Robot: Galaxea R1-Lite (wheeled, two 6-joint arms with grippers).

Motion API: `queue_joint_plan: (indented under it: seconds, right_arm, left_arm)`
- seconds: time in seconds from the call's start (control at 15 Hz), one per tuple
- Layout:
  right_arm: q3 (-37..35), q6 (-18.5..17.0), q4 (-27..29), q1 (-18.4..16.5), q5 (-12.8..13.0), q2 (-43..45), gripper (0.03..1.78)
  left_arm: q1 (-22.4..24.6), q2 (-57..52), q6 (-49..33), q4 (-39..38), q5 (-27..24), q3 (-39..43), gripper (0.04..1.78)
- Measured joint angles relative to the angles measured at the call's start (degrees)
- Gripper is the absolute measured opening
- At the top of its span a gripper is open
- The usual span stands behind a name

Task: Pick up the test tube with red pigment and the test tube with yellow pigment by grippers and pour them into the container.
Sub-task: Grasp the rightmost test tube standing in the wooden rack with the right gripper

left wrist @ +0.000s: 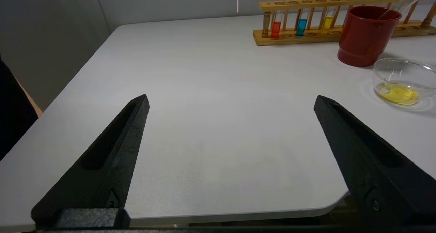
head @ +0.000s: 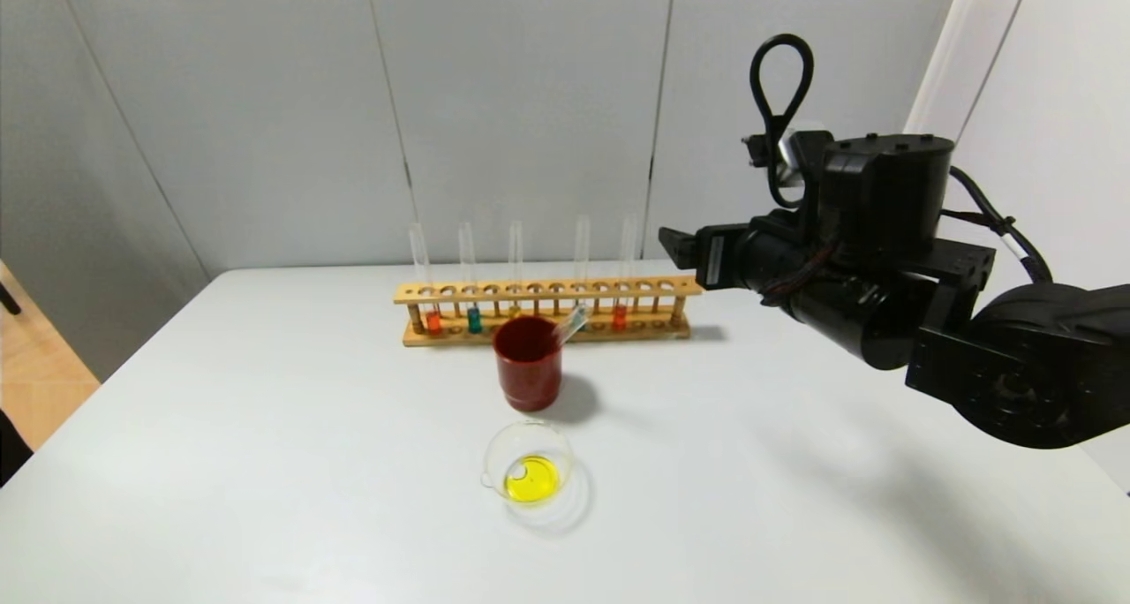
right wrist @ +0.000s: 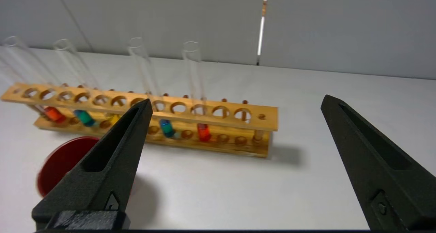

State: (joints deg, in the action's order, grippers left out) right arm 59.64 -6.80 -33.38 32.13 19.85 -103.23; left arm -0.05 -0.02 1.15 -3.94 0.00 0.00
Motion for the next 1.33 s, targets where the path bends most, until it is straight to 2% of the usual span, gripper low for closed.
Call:
queue_joint_plan:
  seconds: [0.53,0.93,1.0,1.2,1.33]
  right_arm:
    - [3.6,0.3,0.0,-3.2,-0.3,-3.2,1.73]
    - [8.8,0.6,0.0,-3.8,-1.1,-8.8,1.73]
    - [9.1,0.6,0.0,-3.8,-1.4,-9.4,1.73]
    - [9.6,0.4,0.0,-3.8,-4.9,-11.2,1.73]
    - [10.8,0.4,0.0,-3.8,-5.5,-12.8,1.73]
  left_arm:
    - [0.0,0.0,0.0,0.0,0.0,0.0,1.71]
    - [0.0,0.0,0.0,0.0,0.0,0.0,1.71]
    - [0.0,0.0,0.0,0.0,0.0,0.0,1.71]
    - [0.0,0.0,0.0,0.0,0.0,0.0,1.71]
    - [0.0,0.0,0.0,0.0,0.0,0.0,1.71]
